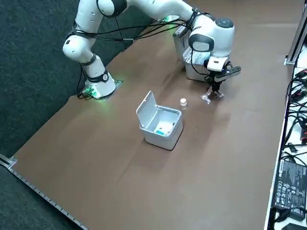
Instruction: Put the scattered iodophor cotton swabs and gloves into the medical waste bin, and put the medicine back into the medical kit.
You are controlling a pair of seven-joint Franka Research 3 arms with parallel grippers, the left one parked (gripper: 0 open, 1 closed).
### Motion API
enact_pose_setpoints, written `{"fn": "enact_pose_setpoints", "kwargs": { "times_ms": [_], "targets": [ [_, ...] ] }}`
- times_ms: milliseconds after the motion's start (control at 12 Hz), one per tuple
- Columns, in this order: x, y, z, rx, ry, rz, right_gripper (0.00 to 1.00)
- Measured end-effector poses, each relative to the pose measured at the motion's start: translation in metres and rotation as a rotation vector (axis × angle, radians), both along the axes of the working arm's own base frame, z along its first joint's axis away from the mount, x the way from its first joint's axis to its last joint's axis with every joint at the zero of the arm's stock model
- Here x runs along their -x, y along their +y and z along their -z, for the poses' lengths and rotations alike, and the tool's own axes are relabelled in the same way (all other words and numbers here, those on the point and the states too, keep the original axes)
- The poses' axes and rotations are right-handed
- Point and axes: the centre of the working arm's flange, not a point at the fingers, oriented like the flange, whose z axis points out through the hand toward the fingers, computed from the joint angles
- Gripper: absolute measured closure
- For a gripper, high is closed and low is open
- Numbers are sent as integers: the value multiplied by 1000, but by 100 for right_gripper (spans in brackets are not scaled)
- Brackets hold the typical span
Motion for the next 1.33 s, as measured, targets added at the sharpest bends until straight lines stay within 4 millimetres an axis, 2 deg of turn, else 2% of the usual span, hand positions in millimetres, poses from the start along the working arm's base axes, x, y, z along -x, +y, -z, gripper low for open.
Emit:
{"fn": "enact_pose_setpoints", "kwargs": {
  "times_ms": [167, 333, 500, 667, 833, 1000, 1167, 1250, 1333],
  "targets": [
    [-12, 2, -23, -9, -45, 0, 99],
    [-22, -5, -61, -13, -92, 9, 99],
    [-28, -23, -110, -12, -139, 31, 99],
    [-28, -50, -156, -3, -164, 61, 99],
    [-24, -87, -192, 13, -158, 74, 99],
    [-16, -136, -213, 30, -130, 59, 99],
    [-6, -190, -223, 38, -83, 32, 99],
    [8, -237, -223, 31, -14, 26, 99],
    [16, -255, -223, 20, 27, 32, 99]
  ]
}}
